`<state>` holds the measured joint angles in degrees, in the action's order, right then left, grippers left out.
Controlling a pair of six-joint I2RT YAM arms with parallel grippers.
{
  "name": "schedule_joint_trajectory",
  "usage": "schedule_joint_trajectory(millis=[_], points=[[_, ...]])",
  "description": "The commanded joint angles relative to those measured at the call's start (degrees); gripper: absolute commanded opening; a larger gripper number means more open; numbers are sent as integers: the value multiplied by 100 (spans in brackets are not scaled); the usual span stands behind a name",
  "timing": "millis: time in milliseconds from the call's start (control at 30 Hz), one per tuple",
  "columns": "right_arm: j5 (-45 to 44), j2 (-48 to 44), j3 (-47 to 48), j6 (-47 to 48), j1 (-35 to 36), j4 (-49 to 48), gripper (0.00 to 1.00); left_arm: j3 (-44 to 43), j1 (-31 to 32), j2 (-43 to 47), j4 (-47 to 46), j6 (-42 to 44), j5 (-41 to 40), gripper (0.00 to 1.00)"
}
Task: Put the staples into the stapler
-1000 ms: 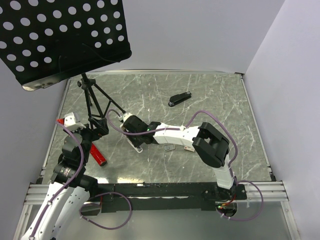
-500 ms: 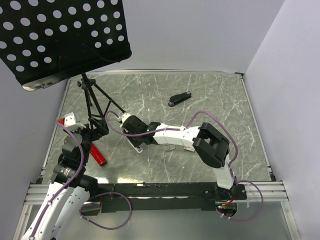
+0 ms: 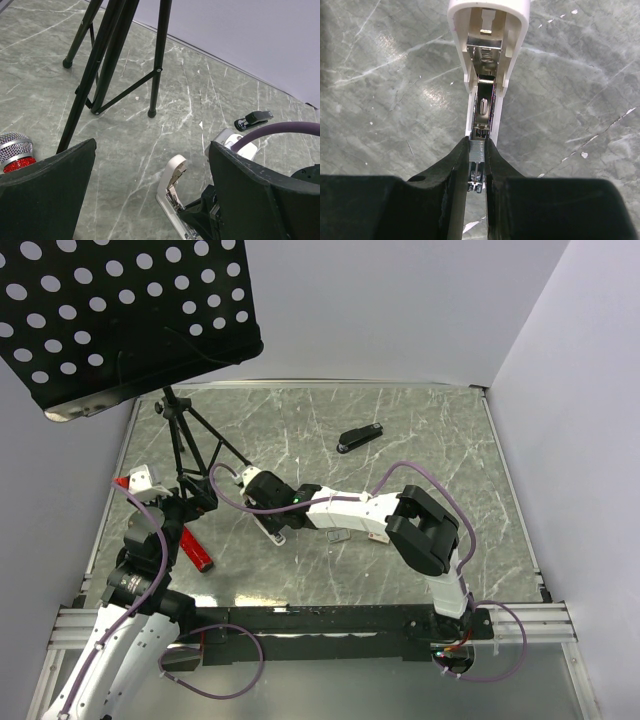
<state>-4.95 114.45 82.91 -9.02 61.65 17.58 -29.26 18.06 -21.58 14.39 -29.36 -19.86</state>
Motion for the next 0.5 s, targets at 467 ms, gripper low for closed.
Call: schedule_joint_trajectory(millis=[467], points=[[-32, -107, -91, 110, 49, -106, 15, 8, -31, -4, -244, 89, 105, 99]])
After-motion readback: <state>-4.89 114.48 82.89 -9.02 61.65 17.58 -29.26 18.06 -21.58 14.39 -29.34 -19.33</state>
